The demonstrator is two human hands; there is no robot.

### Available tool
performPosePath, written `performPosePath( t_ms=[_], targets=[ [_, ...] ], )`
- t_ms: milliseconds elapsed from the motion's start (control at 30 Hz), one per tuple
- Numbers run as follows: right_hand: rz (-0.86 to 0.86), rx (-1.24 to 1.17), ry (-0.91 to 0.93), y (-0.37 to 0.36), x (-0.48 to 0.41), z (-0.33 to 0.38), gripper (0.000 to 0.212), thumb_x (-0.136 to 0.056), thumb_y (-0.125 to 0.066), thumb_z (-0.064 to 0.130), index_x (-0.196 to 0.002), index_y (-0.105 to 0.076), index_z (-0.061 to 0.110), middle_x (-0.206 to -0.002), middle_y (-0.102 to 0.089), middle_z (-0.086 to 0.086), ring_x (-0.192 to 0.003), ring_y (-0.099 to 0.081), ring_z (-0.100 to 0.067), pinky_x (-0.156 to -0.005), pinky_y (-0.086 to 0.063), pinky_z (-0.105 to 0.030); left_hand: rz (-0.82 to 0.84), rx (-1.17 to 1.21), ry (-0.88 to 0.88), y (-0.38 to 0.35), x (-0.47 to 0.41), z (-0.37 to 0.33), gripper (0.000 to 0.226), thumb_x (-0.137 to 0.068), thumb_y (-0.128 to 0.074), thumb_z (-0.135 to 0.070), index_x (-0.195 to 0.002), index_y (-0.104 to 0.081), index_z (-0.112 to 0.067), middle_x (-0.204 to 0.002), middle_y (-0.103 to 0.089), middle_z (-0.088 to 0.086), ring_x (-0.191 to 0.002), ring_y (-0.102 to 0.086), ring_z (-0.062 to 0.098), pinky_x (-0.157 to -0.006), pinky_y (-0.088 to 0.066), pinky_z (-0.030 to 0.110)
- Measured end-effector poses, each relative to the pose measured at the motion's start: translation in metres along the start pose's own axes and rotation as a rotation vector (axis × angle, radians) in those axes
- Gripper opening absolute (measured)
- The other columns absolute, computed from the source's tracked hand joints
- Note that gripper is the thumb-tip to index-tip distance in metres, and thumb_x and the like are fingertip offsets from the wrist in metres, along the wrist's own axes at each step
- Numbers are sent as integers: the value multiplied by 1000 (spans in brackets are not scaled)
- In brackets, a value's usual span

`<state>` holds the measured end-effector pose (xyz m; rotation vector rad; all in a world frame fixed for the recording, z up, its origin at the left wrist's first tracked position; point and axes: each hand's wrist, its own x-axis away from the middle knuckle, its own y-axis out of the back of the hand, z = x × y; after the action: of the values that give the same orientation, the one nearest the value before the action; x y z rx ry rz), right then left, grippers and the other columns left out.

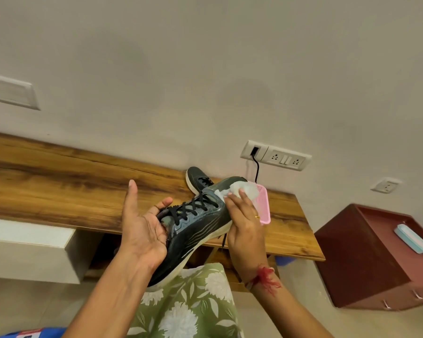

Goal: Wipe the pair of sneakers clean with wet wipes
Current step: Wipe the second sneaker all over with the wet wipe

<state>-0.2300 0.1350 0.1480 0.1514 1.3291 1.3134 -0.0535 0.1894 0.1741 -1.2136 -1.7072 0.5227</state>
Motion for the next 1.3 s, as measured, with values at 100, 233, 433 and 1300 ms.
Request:
performPosePath(
  t_ms=[100, 233, 433, 1300],
  targets=[
    [101, 0, 82, 3, 9, -5, 48, -85, -40, -4, -130, -53, 6, -136, -50, -7, -136, -25, -6, -114, -12, -18, -23, 18, 28, 6, -1, -2, 80, -71, -46, -80, -110, -56, -11, -103, -67, 25, -97, -64, 36, -73, -50, 44],
    [189, 210, 359, 26, -18, -40, 45, -86, -36, 4, -126, -55, 2, -131, -55, -15, -126, -46, -28, -103, -41, -41, -32, 4, 54, 6, -1, -3, 78, -73, -48, -78, -111, -56, -10, -106, -66, 24, -99, -63, 36, -75, -51, 43],
    [159, 109, 340, 14, -1, -17, 43, -87, -40, 5, -128, -52, 3, -134, -50, -12, -131, -37, -20, -113, -23, -28, -63, 60, 74, 3, -2, -6, 80, -72, -50, -77, -115, -56, -10, -115, -65, 25, -108, -62, 37, -82, -51, 46],
    [139, -8, 494, 4, 15, 9, 36, -99, -30, 3, -133, -42, 3, -137, -43, -9, -136, -32, -19, -113, -25, -28, -26, 100, 168, 0, 3, -6, 82, -74, -55, -70, -128, -51, -8, -116, -63, 28, -112, -60, 38, -93, -48, 43]
  ],
)
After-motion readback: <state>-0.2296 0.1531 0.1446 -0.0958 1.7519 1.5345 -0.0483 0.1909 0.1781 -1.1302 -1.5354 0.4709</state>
